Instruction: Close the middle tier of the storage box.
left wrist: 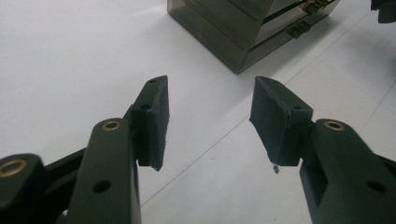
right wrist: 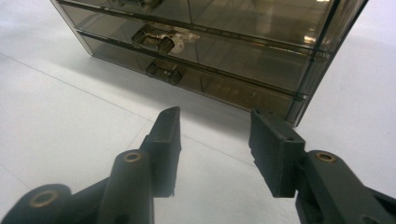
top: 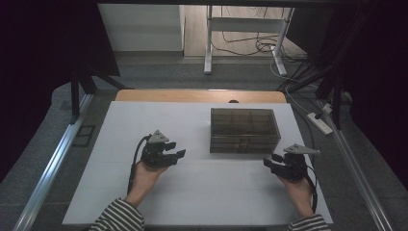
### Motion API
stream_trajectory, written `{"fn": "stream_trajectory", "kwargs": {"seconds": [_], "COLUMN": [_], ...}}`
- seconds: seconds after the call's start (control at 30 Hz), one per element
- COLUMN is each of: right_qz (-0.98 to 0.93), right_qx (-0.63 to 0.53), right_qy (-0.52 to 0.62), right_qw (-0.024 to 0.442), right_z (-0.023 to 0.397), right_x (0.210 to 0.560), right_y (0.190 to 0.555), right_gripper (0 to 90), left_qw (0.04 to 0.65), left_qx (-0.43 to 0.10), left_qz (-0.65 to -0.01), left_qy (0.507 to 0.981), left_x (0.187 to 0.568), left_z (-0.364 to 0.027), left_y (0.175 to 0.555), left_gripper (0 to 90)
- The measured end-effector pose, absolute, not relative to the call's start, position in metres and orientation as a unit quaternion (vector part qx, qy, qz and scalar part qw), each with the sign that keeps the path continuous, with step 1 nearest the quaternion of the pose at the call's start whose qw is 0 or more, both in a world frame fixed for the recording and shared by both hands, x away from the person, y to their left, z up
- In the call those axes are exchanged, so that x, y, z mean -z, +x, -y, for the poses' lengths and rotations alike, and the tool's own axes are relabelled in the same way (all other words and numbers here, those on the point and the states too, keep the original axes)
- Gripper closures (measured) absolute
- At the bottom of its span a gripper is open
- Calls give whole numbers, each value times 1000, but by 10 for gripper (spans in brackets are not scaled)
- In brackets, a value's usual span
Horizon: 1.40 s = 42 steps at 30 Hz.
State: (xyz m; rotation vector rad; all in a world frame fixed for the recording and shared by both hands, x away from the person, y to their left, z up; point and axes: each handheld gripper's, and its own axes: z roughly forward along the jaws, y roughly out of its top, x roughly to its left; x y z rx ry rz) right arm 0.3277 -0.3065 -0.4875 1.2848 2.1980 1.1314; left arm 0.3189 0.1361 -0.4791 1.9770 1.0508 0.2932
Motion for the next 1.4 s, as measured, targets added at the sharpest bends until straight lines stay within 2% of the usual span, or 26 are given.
{"fn": "stream_trajectory", "kwargs": {"seconds": [1.4], "right_qz": [-769], "right_qx": [-419], "right_qy": [442], "right_qw": [197], "right_z": [307], "right_x": [490], "right_y": [304], "right_gripper": [416], "left_qw": [453], "left_qx": [-152], "left_qz": [-437], "left_qy": [762], "left_x": [485], "left_z": [-187], "left_y": [281], "left_gripper": [410]}}
